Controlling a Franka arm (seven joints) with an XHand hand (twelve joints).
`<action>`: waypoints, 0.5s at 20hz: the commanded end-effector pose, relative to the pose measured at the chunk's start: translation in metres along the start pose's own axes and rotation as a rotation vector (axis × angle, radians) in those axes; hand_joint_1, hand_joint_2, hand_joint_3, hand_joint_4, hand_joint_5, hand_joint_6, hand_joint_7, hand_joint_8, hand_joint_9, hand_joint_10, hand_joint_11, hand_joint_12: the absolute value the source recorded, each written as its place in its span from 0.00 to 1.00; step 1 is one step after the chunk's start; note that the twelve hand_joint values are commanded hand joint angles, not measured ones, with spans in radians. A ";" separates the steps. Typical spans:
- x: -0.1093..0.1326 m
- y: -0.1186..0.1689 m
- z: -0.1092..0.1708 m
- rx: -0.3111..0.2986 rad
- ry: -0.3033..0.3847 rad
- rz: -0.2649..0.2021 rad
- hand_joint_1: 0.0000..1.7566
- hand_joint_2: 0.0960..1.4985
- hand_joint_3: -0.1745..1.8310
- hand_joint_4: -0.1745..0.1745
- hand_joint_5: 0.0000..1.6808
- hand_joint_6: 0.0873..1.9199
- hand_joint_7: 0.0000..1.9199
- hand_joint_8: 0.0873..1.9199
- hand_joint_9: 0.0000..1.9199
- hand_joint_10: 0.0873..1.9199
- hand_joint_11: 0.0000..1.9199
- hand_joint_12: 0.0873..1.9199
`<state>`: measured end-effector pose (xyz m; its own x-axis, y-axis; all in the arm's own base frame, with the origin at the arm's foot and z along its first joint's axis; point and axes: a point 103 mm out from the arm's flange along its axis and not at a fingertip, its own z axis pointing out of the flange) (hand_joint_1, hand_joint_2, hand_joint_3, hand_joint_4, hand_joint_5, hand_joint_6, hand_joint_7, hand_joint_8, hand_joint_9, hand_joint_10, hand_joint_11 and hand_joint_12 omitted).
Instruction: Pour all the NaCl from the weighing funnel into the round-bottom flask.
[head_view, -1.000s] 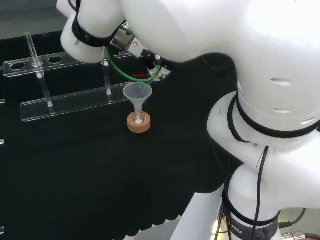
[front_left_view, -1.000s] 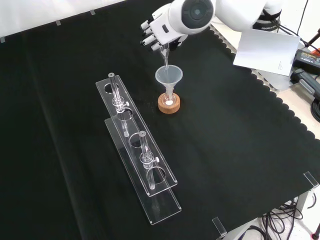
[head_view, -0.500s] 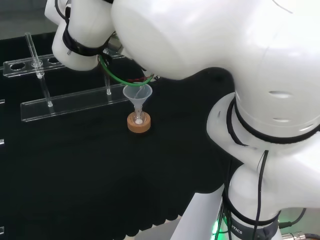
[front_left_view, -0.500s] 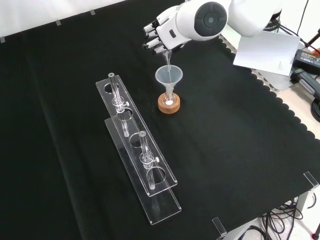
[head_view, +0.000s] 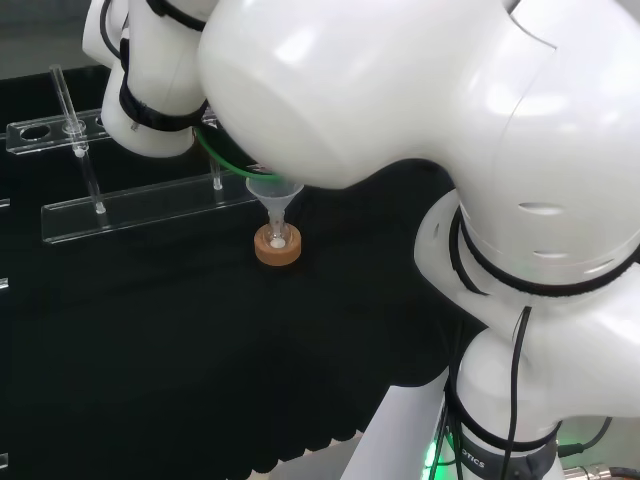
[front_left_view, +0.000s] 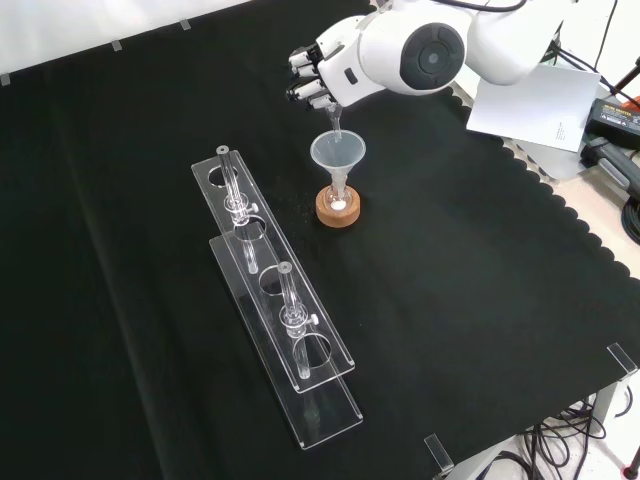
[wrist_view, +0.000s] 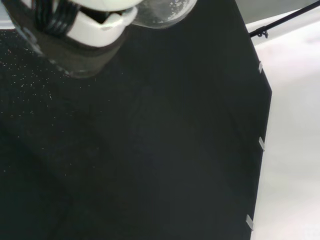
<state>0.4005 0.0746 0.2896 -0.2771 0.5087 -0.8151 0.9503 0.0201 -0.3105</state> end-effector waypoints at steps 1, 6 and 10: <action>0.001 -0.001 0.000 0.002 -0.019 -0.004 0.63 0.44 0.36 1.00 0.77 0.28 0.40 0.31 0.65 0.00 0.59 0.40; -0.001 -0.001 0.003 -0.001 -0.027 -0.008 0.63 0.44 0.36 1.00 0.77 0.28 0.40 0.31 0.65 0.00 0.59 0.40; 0.002 -0.002 -0.002 -0.003 -0.041 -0.005 0.63 0.44 0.36 1.00 0.77 0.28 0.40 0.31 0.65 0.00 0.59 0.40</action>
<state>0.3994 0.0719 0.2905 -0.2825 0.4872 -0.8264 0.9495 0.0196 -0.3130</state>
